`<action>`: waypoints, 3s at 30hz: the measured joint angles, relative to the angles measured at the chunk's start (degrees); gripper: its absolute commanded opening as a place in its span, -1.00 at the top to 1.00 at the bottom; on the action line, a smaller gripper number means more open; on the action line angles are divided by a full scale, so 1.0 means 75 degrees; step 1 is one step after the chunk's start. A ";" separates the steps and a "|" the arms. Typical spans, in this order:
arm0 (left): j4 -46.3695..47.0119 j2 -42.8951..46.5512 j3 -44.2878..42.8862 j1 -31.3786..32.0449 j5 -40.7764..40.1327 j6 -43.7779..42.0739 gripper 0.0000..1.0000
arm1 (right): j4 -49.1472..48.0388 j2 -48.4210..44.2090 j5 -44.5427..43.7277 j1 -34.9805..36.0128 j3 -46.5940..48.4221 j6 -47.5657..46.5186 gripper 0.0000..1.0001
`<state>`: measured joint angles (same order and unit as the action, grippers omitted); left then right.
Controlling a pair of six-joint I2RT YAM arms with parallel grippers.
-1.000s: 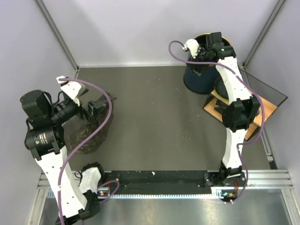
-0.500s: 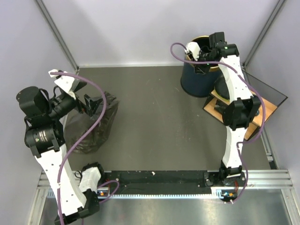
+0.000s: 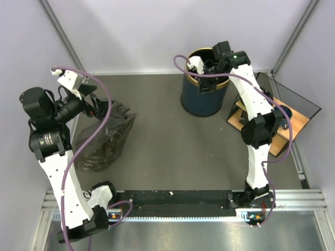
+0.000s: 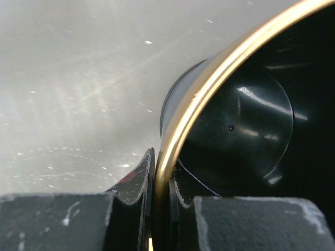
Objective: Put the trash bags into the trash bin
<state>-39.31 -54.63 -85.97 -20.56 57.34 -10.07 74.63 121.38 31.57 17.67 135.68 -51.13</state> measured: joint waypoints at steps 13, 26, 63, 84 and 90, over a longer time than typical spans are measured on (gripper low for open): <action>-0.0047 -0.0746 -0.0050 0.0962 -0.0495 0.0382 -0.84 | 0.0294 -0.1824 0.0484 0.2151 -0.2235 0.0525 1.00; -0.0181 -0.1588 0.0353 0.2946 -0.1967 0.0766 -0.87 | 0.0204 -0.3130 0.0612 0.2838 -0.3736 0.1950 -0.78; -0.0650 -0.4843 -0.1792 0.6315 -0.5866 0.0440 -0.68 | -0.0758 -0.3016 -0.1023 0.0026 -0.3051 0.6356 -0.53; -0.1093 -0.5123 -0.1699 0.6140 -0.5173 0.1830 0.38 | -0.0277 -0.2774 0.0195 -0.0044 -0.3474 0.6647 0.03; -0.1192 -0.5155 -0.1792 0.6117 -0.5432 0.1926 0.95 | -0.0079 -0.2774 0.0323 -0.0055 -0.3305 0.6712 0.16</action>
<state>-48.25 -93.30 -99.42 25.32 16.60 4.38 74.04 100.57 34.00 17.26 110.89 -0.80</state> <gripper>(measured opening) 0.159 0.434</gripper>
